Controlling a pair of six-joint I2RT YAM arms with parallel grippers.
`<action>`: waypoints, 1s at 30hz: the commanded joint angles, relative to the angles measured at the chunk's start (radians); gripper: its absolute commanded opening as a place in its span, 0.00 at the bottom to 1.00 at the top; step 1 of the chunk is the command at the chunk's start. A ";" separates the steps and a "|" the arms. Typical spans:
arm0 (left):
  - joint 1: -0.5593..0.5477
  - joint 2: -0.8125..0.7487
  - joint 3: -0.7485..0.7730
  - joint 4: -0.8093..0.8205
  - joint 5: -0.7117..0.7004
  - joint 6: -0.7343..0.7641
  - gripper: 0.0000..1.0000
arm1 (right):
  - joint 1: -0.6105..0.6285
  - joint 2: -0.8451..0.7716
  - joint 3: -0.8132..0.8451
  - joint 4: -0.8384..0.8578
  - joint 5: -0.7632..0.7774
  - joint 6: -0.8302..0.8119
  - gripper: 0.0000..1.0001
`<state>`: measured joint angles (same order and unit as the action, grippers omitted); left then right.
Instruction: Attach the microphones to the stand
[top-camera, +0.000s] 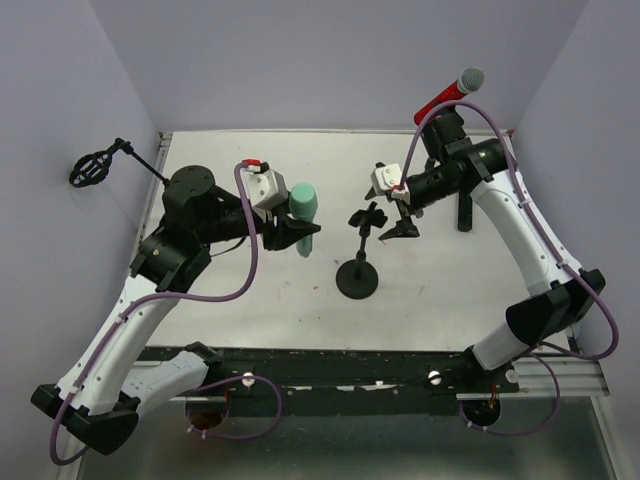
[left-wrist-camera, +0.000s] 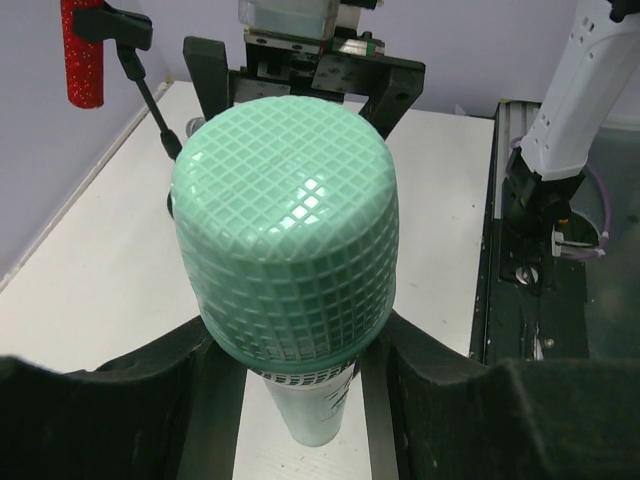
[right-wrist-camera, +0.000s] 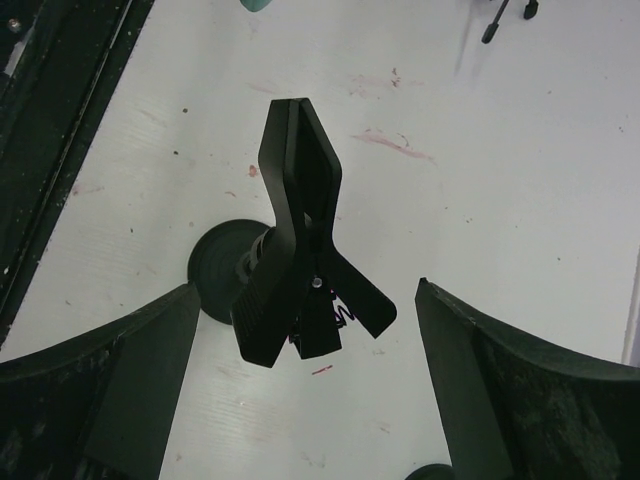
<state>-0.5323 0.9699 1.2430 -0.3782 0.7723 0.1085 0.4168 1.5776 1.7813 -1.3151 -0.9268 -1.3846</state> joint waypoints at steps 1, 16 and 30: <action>-0.005 0.000 0.006 0.070 0.028 -0.027 0.00 | 0.002 0.027 0.026 -0.104 -0.021 0.004 0.95; -0.020 0.084 0.090 0.079 0.062 -0.032 0.00 | 0.000 0.027 0.032 -0.104 -0.021 0.012 0.57; -0.090 0.196 0.207 0.038 0.041 0.007 0.00 | 0.000 0.012 0.012 -0.102 -0.029 0.007 0.14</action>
<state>-0.5903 1.1381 1.4136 -0.3405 0.7986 0.0952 0.4168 1.6032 1.7847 -1.3334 -0.9279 -1.3777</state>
